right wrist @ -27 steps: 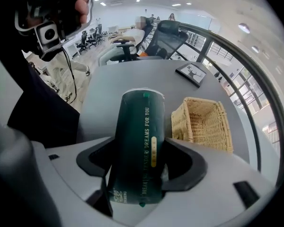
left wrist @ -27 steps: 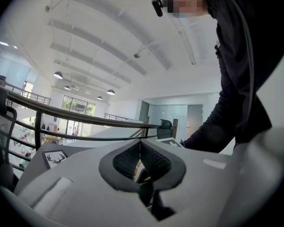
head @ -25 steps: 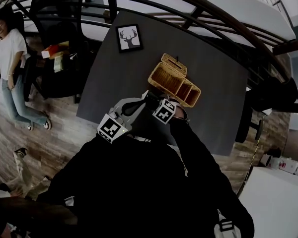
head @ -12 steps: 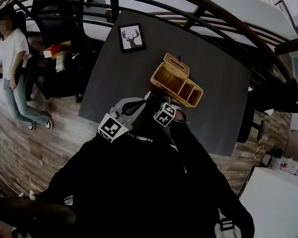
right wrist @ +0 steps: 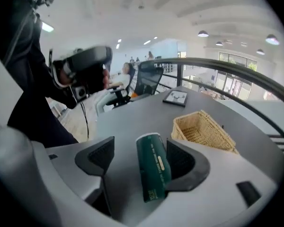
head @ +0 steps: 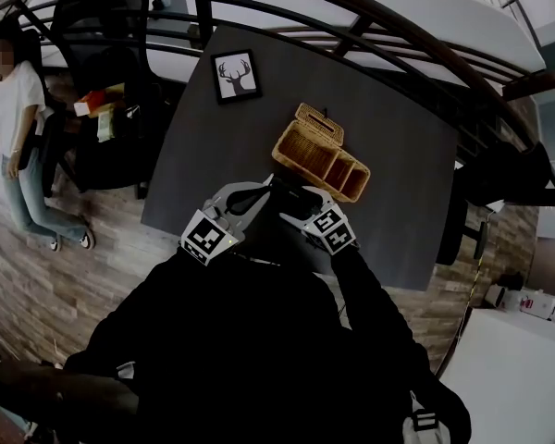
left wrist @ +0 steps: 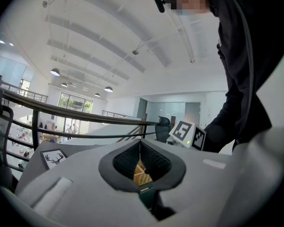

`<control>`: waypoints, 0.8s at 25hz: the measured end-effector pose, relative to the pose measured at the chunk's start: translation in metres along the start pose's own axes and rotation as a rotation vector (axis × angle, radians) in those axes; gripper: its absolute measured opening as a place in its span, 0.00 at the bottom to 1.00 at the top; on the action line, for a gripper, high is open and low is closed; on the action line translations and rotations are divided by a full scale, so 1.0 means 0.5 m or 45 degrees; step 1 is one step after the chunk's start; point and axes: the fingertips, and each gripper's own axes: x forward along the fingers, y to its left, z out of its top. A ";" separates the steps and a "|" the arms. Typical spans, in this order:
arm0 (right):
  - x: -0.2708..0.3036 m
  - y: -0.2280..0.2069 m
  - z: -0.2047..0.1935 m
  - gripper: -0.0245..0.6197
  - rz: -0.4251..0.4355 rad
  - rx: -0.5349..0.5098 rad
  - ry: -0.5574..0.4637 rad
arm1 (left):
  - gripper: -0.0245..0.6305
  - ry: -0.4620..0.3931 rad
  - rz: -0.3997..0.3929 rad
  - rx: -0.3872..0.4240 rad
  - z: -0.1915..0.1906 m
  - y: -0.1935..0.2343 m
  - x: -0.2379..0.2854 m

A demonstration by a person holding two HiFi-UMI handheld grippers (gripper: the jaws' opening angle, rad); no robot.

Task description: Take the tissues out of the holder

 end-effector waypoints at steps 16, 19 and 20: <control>-0.195 0.056 0.198 0.18 -0.050 0.154 -0.818 | 0.05 0.026 -0.072 0.010 0.020 -0.033 0.018; -0.197 0.044 0.203 0.05 -0.109 0.142 -0.837 | 0.05 0.031 -0.082 0.019 0.021 -0.036 0.023; -0.197 0.044 0.204 0.05 -0.109 0.142 -0.846 | 0.05 0.031 -0.084 0.019 0.021 -0.036 0.025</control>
